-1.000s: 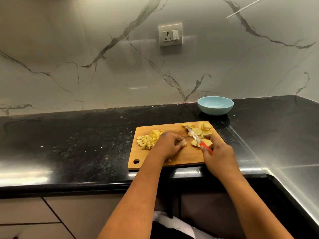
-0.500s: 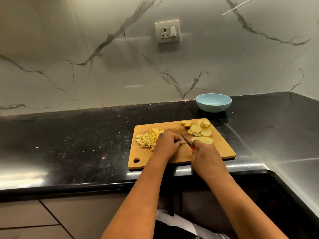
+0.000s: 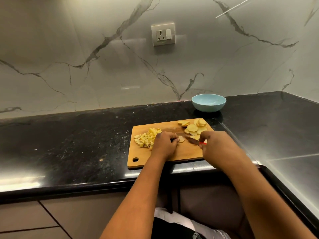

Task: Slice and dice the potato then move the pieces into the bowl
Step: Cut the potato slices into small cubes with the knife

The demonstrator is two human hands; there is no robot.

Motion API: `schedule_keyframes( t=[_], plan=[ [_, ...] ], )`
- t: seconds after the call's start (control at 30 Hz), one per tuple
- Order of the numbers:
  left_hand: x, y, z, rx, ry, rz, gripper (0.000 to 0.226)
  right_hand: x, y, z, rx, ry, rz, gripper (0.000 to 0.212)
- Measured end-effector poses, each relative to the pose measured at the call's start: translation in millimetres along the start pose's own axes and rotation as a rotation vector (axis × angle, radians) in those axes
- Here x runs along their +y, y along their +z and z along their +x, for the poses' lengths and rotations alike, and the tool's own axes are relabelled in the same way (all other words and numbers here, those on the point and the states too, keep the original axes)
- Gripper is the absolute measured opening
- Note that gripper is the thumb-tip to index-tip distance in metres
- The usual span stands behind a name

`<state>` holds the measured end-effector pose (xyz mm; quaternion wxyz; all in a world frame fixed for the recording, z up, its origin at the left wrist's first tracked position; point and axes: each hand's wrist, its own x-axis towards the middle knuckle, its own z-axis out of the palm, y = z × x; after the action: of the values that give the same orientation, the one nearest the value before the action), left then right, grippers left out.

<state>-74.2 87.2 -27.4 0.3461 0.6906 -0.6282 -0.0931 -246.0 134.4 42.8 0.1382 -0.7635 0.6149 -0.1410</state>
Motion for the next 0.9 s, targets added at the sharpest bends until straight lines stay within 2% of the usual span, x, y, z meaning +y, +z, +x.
schedule_keyframes(
  t=[0.07, 0.17, 0.27, 0.43, 0.63, 0.77, 0.9],
  plan=[
    [1.2, -0.5, -4.1, 0.037, 0.014, 0.022, 0.026, 1.1, 18.1, 1.1, 0.135, -0.035, 0.133, 0.017],
    [2.5, 0.5, -9.1, 0.043, 0.031, 0.068, 0.032, -1.9, 39.8, 2.2, 0.134, -0.061, 0.180, 0.013],
    [2.1, 3.4, -11.9, -0.014, 0.072, 0.130, 0.033, -5.6, 52.9, 2.9, 0.133, -0.060, 0.138, 0.011],
    [-3.5, 11.7, -10.5, -0.050, 0.085, 0.179, 0.027, -21.3, 64.5, 5.4, 0.151, -0.155, -0.057, 0.022],
    [-8.0, 10.2, -11.5, -0.101, 0.139, 0.242, 0.037, -8.7, 35.7, 0.9, 0.012, -0.056, -0.082, 0.027],
    [-8.4, 7.4, -18.6, -0.053, 0.165, 0.205, 0.038, 10.3, 15.9, -12.5, -0.057, 0.003, -0.077, 0.029],
    [-6.9, 3.8, -24.8, 0.029, 0.142, 0.119, 0.043, 9.8, 27.8, -6.0, 0.139, -0.067, 0.136, 0.017]
  ],
)
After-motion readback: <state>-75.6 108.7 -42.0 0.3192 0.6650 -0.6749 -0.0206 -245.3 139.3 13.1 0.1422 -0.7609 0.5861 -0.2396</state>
